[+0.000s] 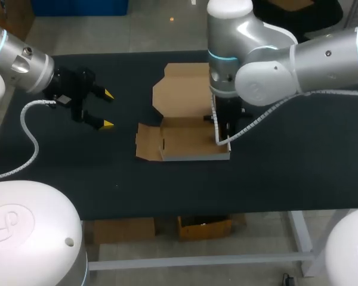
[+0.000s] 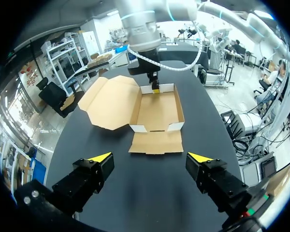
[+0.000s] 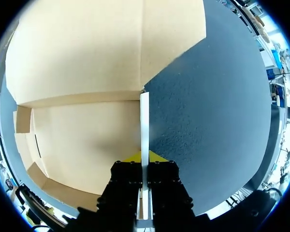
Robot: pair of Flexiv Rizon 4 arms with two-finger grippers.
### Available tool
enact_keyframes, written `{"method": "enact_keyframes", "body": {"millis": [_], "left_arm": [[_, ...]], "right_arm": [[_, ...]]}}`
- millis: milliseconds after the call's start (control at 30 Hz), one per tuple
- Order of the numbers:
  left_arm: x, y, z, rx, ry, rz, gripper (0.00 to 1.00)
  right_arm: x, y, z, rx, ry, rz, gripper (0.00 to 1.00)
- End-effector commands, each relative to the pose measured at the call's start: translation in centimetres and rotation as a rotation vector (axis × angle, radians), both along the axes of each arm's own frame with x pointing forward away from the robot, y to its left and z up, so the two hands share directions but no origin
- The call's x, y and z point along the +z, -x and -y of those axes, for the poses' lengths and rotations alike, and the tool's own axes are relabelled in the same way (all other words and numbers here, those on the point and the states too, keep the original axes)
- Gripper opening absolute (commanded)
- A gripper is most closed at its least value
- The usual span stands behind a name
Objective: Assemble the packaging by folding the flat box into shape, placing the metal phone stand inside, and closing the box properly
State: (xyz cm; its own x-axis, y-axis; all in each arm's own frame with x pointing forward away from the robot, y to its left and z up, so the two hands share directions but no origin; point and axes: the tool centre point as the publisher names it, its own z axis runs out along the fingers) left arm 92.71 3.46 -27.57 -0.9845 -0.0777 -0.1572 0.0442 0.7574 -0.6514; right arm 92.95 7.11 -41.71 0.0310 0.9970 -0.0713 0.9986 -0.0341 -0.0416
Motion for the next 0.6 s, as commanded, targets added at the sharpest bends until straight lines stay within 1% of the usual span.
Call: {"method": "enact_keyframes", "body": {"millis": [33, 600], "left_arm": [[0.02, 0.0, -0.01, 0.0, -0.002, 0.0, 1.0], [0.02, 0.0, -0.01, 0.0, -0.002, 0.0, 1.0]], "right_arm": [[-0.05, 0.29, 0.18, 0.01, -0.025, 0.007, 0.0], [-0.08, 0.27, -0.2, 0.019, -0.027, 0.011, 0.0]]}}
